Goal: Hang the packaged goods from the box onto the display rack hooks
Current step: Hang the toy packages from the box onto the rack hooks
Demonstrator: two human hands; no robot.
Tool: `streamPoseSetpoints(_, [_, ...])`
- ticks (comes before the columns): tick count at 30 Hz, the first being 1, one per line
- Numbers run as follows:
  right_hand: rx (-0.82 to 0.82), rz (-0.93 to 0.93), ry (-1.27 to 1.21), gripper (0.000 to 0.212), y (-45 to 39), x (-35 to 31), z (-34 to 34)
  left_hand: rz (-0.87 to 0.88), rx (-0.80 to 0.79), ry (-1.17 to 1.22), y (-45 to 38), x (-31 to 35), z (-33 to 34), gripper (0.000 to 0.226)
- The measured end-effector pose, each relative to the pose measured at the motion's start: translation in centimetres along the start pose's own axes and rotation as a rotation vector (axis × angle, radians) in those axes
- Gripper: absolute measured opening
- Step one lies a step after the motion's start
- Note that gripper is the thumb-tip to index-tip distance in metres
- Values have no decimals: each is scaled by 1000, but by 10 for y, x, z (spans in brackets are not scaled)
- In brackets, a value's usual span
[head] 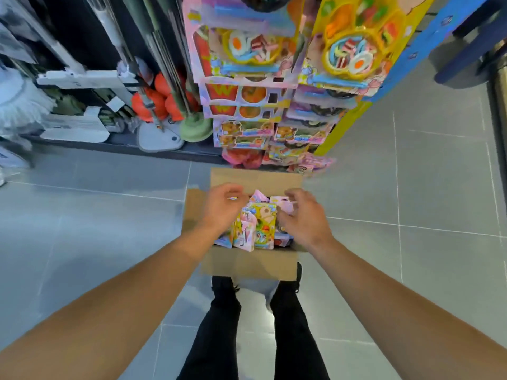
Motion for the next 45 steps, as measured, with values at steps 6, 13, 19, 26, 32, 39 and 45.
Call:
streamPoseSetpoints(6, [-161, 69, -33, 52, -16, 31, 103, -178, -18, -24, -21, -111, -7, 25])
streamPoseSetpoints(13, [-286, 98, 15, 49, -68, 68, 223, -336, 23, -52, -72, -246, -18, 31])
streamPoseSetpoints(19, [-337, 117, 61, 52, -117, 94, 331, -362, 53, 0, -127, -339, -15, 33])
streamPoseSetpoints(26, [-191, 221, 28, 44, -152, 109, 400, -354, 57, 53, -173, -392, -14, 48])
streamPoseSetpoints(32, [106, 304, -47, 25, -173, 107, 399, -338, 66, 127, -193, -405, -17, 39])
streamPoseSetpoints(39, [62, 289, -80, 13, -185, 113, 390, -358, 56, 158, -203, -414, -15, 44])
streamPoseSetpoints(45, [19, 323, -198, 33, -171, 147, 371, -383, 55, 162, -203, -416, 0, 46])
Point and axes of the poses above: each hand's wrist, its own y-axis away from the middle knuckle, its own z-axis out of the palm, x = y × z, the point moved 8 cm from there along -y, towards the middle knuckle, and after that the axes turned 7 degrees about y, right-handed, at the moved point
